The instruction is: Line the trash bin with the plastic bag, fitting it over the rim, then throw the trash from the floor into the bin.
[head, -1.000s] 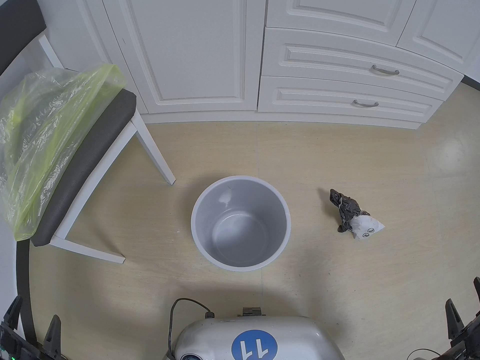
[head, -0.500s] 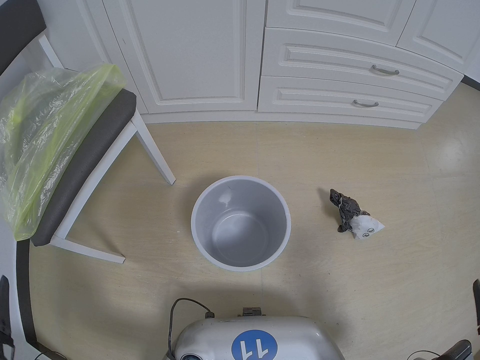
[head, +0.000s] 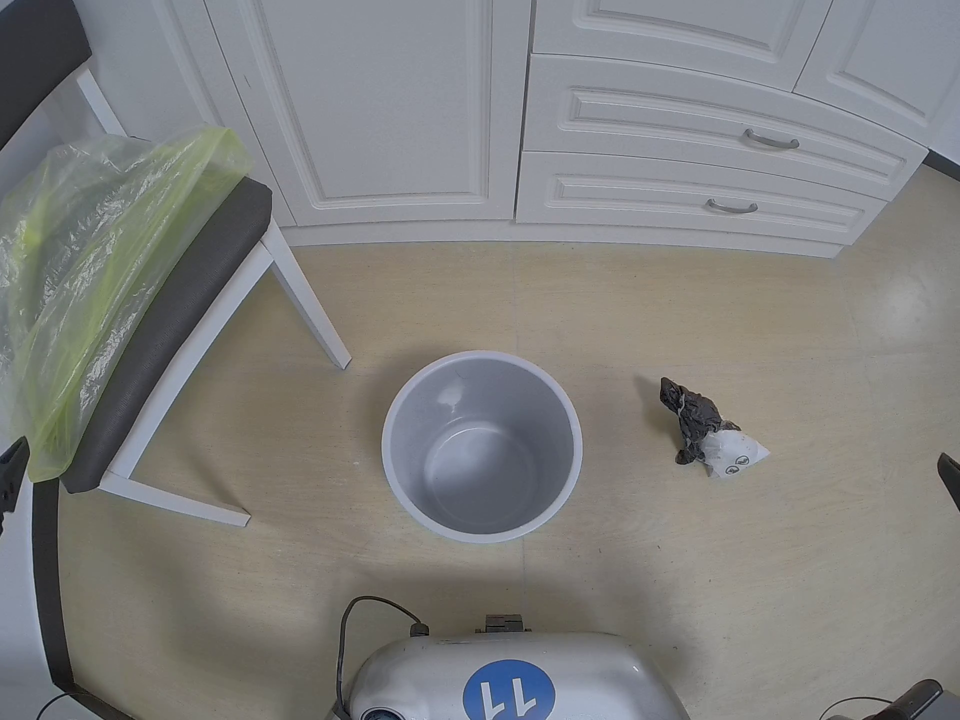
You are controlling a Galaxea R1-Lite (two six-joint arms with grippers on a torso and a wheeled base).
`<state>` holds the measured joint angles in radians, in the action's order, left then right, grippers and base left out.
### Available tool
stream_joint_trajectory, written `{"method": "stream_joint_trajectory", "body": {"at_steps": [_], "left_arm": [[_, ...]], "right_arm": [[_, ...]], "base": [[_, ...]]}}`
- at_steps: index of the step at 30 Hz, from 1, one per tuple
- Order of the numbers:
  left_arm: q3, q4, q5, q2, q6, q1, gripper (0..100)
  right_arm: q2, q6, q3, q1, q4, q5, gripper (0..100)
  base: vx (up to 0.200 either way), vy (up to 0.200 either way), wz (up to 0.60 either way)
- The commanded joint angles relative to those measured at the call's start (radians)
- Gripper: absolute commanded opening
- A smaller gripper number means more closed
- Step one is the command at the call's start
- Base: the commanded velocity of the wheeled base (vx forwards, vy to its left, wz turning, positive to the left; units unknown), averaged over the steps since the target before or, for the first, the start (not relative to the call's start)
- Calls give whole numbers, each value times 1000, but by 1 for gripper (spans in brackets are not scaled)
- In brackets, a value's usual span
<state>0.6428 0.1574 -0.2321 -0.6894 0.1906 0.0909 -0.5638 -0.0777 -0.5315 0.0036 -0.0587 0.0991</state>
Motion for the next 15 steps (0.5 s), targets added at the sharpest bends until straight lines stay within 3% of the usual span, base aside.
{"method": "stream_joint_trajectory", "body": {"at_steps": [1,9,15], "left_arm": [[74,-19,57,-332,155,224,100],[-3,-55,298,-338,161,454,100],[-31,-59,333,-289,148,472,100]], "right_arm": [[-185,-14,4,-1,71,-27,100],[-199,-14,-1,16,77,-26,100],[-200,-13,-1,16,77,-22,100]], "base": [[0,0,0],[0,0,0],[0,0,0]]}}
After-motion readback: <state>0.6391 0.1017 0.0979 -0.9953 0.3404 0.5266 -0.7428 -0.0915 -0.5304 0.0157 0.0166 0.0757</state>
